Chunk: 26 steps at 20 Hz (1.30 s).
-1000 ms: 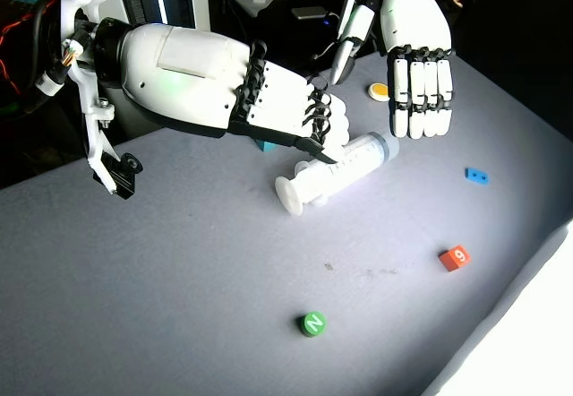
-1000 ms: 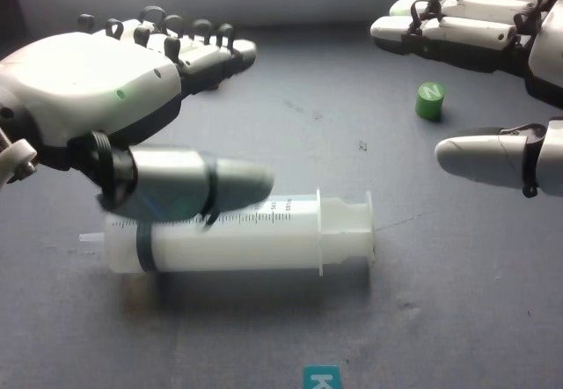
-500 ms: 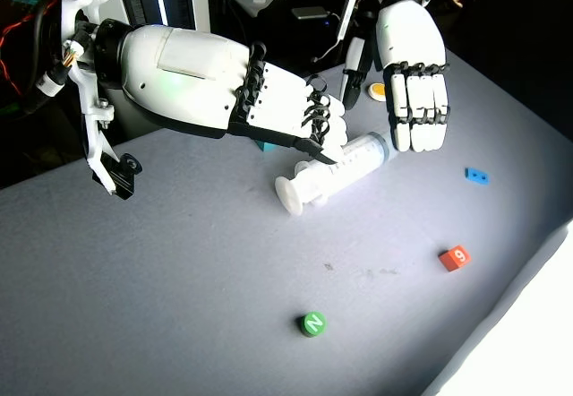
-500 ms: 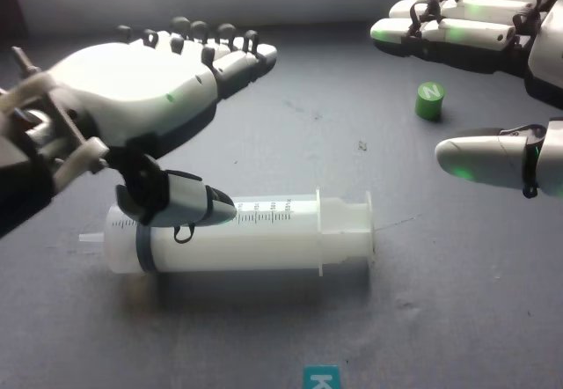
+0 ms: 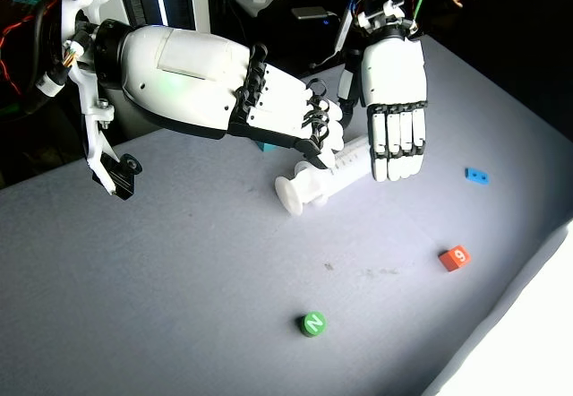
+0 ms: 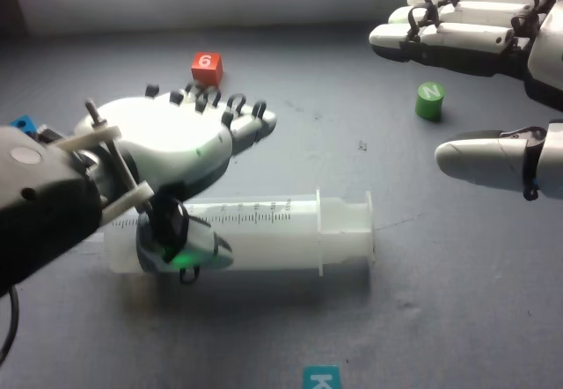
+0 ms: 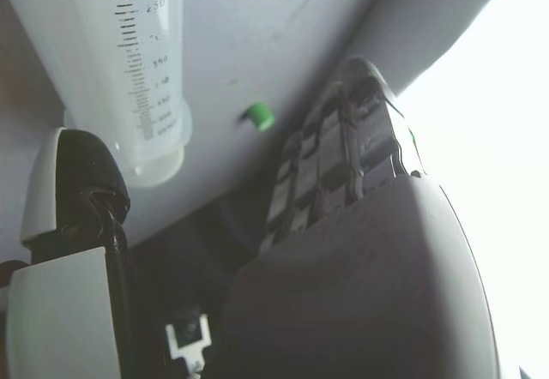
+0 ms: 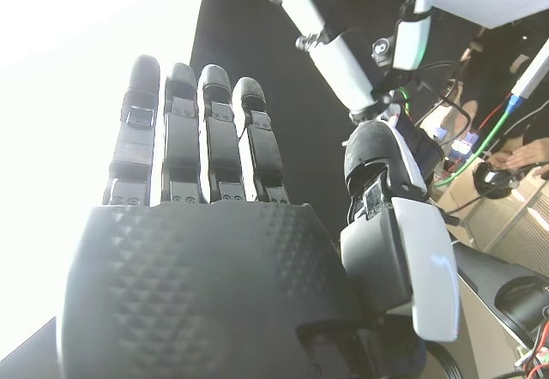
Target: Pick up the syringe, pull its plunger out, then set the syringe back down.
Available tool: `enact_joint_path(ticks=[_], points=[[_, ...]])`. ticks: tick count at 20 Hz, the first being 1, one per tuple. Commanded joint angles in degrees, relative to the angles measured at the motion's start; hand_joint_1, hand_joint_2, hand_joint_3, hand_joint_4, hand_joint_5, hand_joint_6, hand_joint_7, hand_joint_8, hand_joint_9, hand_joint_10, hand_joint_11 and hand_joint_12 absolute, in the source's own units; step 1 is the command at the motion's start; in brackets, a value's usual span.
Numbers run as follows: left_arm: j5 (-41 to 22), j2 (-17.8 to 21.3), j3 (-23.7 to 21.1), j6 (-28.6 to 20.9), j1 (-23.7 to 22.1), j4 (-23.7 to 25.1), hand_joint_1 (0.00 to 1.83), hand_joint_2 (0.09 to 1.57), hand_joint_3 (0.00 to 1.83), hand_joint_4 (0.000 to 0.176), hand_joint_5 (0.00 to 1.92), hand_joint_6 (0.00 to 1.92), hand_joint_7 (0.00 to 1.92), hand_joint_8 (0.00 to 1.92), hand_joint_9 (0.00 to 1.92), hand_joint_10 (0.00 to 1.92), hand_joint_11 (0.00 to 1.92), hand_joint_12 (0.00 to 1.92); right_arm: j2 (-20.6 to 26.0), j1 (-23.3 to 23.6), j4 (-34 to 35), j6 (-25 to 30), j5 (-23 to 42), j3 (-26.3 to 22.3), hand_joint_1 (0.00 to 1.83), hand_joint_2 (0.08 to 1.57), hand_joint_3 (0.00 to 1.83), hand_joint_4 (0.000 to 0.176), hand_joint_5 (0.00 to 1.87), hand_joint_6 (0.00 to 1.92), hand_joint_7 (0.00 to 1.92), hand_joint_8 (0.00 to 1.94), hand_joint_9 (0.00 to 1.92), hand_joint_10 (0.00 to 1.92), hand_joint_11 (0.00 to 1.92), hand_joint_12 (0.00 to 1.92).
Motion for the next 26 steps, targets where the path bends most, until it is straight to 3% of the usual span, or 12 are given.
enact_joint_path(ticks=[1,5,8,11,16,18,19,21,22,24,26], points=[[-2.8,-0.8,0.2,0.3,0.0,2.4,0.95,1.02,0.0,0.0,0.02,0.0,0.08,0.01,0.11,0.01,0.0,0.46,0.3,0.3,0.6,0.2,7.0,-0.2,0.0,1.32,0.0,0.0,0.23,0.01,0.26,0.01,0.22,0.01,0.0,0.59],[-4.9,-4.4,1.7,0.3,1.6,1.4,0.97,1.0,0.0,0.0,0.01,0.0,0.05,0.0,0.07,0.0,0.0,0.38,0.3,0.3,0.6,0.2,7.0,-0.2,0.0,1.33,0.0,0.0,0.23,0.0,0.25,0.0,0.21,0.0,0.0,0.58],[-5.7,-6.4,2.7,0.3,2.4,1.5,0.96,1.0,0.0,0.0,0.01,0.0,0.05,0.0,0.07,0.0,0.0,0.35,0.3,0.3,0.6,0.2,7.0,-0.2,0.0,1.33,0.0,0.0,0.25,0.01,0.28,0.01,0.24,0.01,0.0,0.7],[-6.3,-7.6,3.6,0.3,3.3,1.7,0.96,1.01,0.0,0.0,0.02,0.0,0.06,0.0,0.07,0.0,0.0,0.34,0.3,0.3,0.6,0.2,7.0,-0.2,0.0,1.32,0.0,0.0,0.26,0.0,0.28,0.0,0.23,0.0,0.0,0.65],[-6.8,-8.5,5.0,0.3,4.7,1.8,0.97,0.99,0.0,0.0,0.06,0.0,0.1,0.0,0.11,0.01,0.0,0.45,0.3,0.3,0.6,0.2,7.0,-0.2,0.03,1.32,0.0,0.0,0.27,0.0,0.31,0.01,0.27,0.01,0.0,0.74],[-6.8,-8.9,5.4,-0.4,5.3,2.2,1.01,1.0,0.0,0.0,0.04,0.0,0.1,0.0,0.11,0.0,0.0,0.41,0.3,0.2,0.6,0.2,7.0,-0.2,0.05,1.32,0.0,0.0,0.28,0.01,0.33,0.01,0.29,0.01,0.0,0.78],[-6.9,-9.0,5.5,-0.9,5.7,2.6,0.99,1.01,0.0,0.0,0.04,0.0,0.09,0.0,0.11,0.0,0.0,0.41,0.3,0.2,0.6,0.2,7.0,-0.2,0.01,1.33,0.0,0.0,0.25,0.0,0.3,0.0,0.26,0.0,0.0,0.7],[-7.3,-9.1,5.5,-1.6,6.4,2.9,1.01,1.0,0.0,0.0,0.08,0.01,0.12,0.01,0.13,0.01,0.0,0.47,0.3,0.2,0.6,0.2,7.0,-0.2,0.08,1.31,0.0,0.0,0.3,0.01,0.36,0.01,0.31,0.02,0.0,0.83],[-7.5,-9.1,5.5,-2.3,6.8,3.3,1.02,1.0,0.0,0.0,0.1,0.01,0.13,0.01,0.14,0.01,0.0,0.5,0.3,0.2,0.6,0.2,7.0,-0.2,0.02,1.32,0.0,0.0,0.24,0.0,0.31,0.0,0.28,0.01,0.0,0.75],[-8.0,-9.4,5.6,-3.2,7.6,3.8,1.04,1.01,0.0,0.0,0.13,0.01,0.18,0.01,0.2,0.02,0.0,0.59,0.3,0.2,0.6,0.2,7.0,-0.2,0.1,1.31,0.0,0.0,0.3,0.01,0.36,0.01,0.31,0.01,0.0,0.84],[-8.1,-9.8,5.6,-3.7,8.1,4.0,1.01,1.03,0.01,0.0,0.13,0.01,0.19,0.01,0.21,0.01,0.0,0.62,0.3,0.2,0.5,0.2,7.0,-0.2,0.06,1.32,0.0,0.0,0.29,0.0,0.33,0.0,0.29,0.0,0.0,0.78]])
